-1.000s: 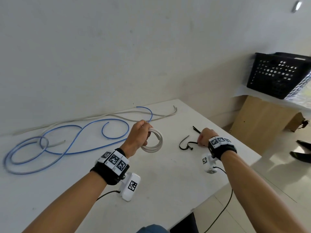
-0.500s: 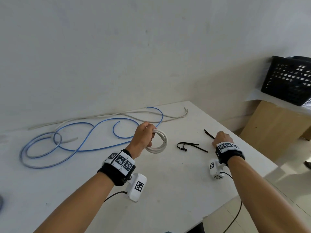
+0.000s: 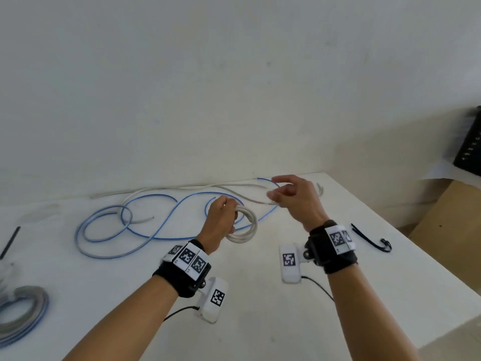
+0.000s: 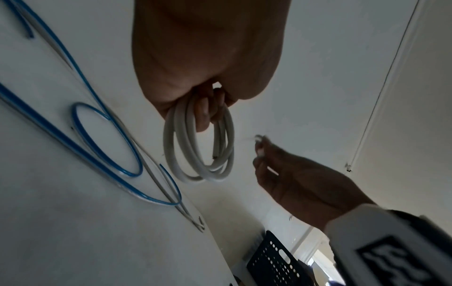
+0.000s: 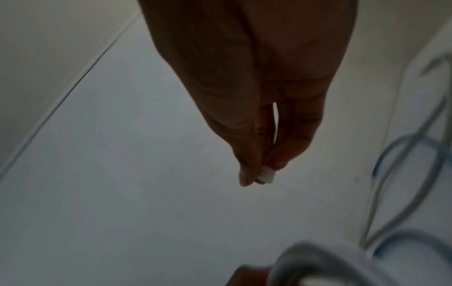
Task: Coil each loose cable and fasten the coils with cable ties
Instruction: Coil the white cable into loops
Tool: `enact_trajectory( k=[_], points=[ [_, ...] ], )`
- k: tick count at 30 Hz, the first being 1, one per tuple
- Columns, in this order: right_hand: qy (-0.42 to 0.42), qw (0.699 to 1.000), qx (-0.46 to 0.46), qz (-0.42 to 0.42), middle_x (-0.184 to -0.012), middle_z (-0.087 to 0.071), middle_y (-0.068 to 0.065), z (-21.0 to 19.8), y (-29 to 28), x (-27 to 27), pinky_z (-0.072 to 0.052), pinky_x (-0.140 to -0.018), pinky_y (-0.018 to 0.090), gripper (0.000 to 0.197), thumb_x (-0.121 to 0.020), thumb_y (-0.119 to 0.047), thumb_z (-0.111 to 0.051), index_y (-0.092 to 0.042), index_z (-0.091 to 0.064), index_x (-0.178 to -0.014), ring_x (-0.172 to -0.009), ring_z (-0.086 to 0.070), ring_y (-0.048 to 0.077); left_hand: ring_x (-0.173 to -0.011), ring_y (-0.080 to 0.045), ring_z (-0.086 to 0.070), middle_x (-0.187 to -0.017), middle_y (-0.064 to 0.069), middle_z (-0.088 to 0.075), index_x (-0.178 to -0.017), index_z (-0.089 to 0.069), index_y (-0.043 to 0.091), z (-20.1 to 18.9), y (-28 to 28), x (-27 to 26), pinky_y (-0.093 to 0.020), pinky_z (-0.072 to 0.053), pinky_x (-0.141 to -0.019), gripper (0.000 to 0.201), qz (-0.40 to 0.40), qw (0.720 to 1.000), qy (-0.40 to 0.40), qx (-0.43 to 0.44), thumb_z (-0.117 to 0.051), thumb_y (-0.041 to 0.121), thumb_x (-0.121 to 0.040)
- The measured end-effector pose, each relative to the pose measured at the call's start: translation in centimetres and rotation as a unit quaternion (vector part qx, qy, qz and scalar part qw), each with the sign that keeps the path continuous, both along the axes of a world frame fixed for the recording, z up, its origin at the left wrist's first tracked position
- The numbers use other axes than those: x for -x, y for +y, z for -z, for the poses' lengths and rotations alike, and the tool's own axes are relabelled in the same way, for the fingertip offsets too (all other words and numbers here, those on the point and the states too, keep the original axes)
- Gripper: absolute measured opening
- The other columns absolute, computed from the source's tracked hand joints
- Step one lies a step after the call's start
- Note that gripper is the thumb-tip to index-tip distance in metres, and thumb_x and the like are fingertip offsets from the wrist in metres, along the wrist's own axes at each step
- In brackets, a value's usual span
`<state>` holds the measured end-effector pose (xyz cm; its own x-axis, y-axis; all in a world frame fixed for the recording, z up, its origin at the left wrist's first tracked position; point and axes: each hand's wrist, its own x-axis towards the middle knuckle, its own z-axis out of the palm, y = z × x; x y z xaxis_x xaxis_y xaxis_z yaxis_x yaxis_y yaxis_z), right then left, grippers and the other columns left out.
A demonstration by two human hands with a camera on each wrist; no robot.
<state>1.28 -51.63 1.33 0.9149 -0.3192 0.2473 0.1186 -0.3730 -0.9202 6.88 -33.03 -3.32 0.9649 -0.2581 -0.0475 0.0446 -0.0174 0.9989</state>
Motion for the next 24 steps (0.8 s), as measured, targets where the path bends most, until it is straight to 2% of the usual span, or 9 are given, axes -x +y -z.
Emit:
enact_trajectory(
  k=[3,6,9,11,13,15,17,21,24],
  points=[
    [-0.02,0.992,-0.074,-0.101,-0.083,-0.078,0.012,0.3,5.0,-0.7,-0.058,-0.074,0.029,0.047,-0.082,-0.002,-0.082,-0.01,-0.063,-0.124,-0.072,-0.071,0.017,-0.052,-0.014,-0.034,-0.063,-0.003,-0.044,-0.077,-0.048,0.013,0.7,2.1,-0.9,-0.024,-0.032,-0.044,0.022,-0.058,0.998,-0.001,0.031,-0.044,0.013,-0.098],
    [-0.006,0.99,-0.016,-0.137,-0.083,-0.077,0.009,1.7,9.5,-2.0,-0.062,-0.08,0.032,0.064,-0.078,-0.001,-0.085,-0.018,-0.059,-0.133,-0.077,-0.076,0.022,-0.056,-0.012,-0.045,-0.069,-0.002,-0.053,-0.085,-0.054,0.01,1.2,4.6,-1.5,-0.024,-0.037,-0.051,0.018,-0.12,0.991,-0.033,0.039,-0.044,0.015,-0.099],
    [-0.005,0.991,0.032,-0.133,-0.08,-0.076,0.004,3.0,12.6,-3.3,-0.061,-0.078,0.028,0.067,-0.076,-0.002,-0.085,-0.025,-0.06,-0.133,-0.075,-0.075,0.018,-0.064,-0.012,-0.051,-0.077,-0.003,-0.06,-0.086,-0.051,0.013,1.6,7.0,-1.9,-0.021,-0.039,-0.052,0.018,-0.143,0.985,-0.094,0.018,-0.042,0.016,-0.102],
    [-0.014,0.99,0.053,-0.129,-0.076,-0.074,0.002,3.7,14.0,-4.1,-0.06,-0.075,0.029,0.055,-0.077,-0.002,-0.085,-0.024,-0.066,-0.124,-0.071,-0.073,0.014,-0.061,-0.011,-0.052,-0.077,-0.004,-0.062,-0.085,-0.051,0.014,1.8,8.3,-2.2,-0.016,-0.038,-0.05,0.019,-0.141,0.982,-0.127,0.0,-0.043,0.014,-0.102],
    [-0.023,0.983,0.14,-0.114,-0.071,-0.07,-0.006,4.3,14.9,-5.0,-0.056,-0.072,0.032,0.04,-0.078,-0.008,-0.084,-0.023,-0.071,-0.113,-0.068,-0.068,0.008,-0.055,-0.005,-0.052,-0.073,-0.001,-0.062,-0.086,-0.051,0.011,2.0,9.4,-2.2,-0.013,-0.037,-0.049,0.019,-0.131,0.98,-0.147,-0.01,-0.043,0.011,-0.103],
    [-0.034,0.967,0.233,-0.095,-0.076,-0.058,-0.015,4.4,15.4,-5.6,-0.047,-0.067,0.026,0.038,-0.076,-0.02,-0.085,-0.028,-0.071,-0.111,-0.071,-0.055,0.0,-0.052,-0.001,-0.051,-0.069,0.002,-0.06,-0.086,-0.05,0.008,2.2,10.4,-2.2,-0.012,-0.037,-0.049,0.02,-0.113,0.983,-0.146,-0.004,-0.042,0.007,-0.104],
    [-0.042,0.956,0.27,-0.102,-0.088,-0.047,-0.016,4.2,15.5,-6.1,-0.039,-0.067,0.018,0.05,-0.073,-0.031,-0.088,-0.034,-0.067,-0.119,-0.077,-0.046,-0.007,-0.051,-0.004,-0.049,-0.066,0.004,-0.058,-0.084,-0.049,0.01,2.5,11.3,-2.4,-0.015,-0.036,-0.049,0.023,-0.092,0.987,-0.13,-0.003,-0.041,0.008,-0.105],
    [-0.032,0.953,0.261,-0.154,-0.099,-0.066,-0.013,4.7,15.6,-7.3,-0.047,-0.075,0.02,0.055,-0.07,-0.036,-0.09,-0.036,-0.067,-0.12,-0.084,-0.06,-0.001,-0.057,-0.016,-0.041,-0.068,-0.004,-0.056,-0.084,-0.049,0.011,3.2,12.4,-2.9,-0.024,-0.031,-0.048,0.023,-0.072,0.992,-0.1,-0.002,-0.04,0.011,-0.105],
    [-0.042,0.961,0.219,-0.162,-0.096,-0.072,-0.012,5.2,16.0,-7.6,-0.044,-0.072,0.012,0.05,-0.07,-0.025,-0.091,-0.027,-0.07,-0.115,-0.088,-0.064,0.002,-0.056,-0.016,-0.04,-0.069,-0.005,-0.056,-0.085,-0.05,0.011,3.1,12.5,-2.9,-0.023,-0.031,-0.047,0.023,-0.072,0.993,-0.097,-0.004,-0.04,0.012,-0.106]
  ],
)
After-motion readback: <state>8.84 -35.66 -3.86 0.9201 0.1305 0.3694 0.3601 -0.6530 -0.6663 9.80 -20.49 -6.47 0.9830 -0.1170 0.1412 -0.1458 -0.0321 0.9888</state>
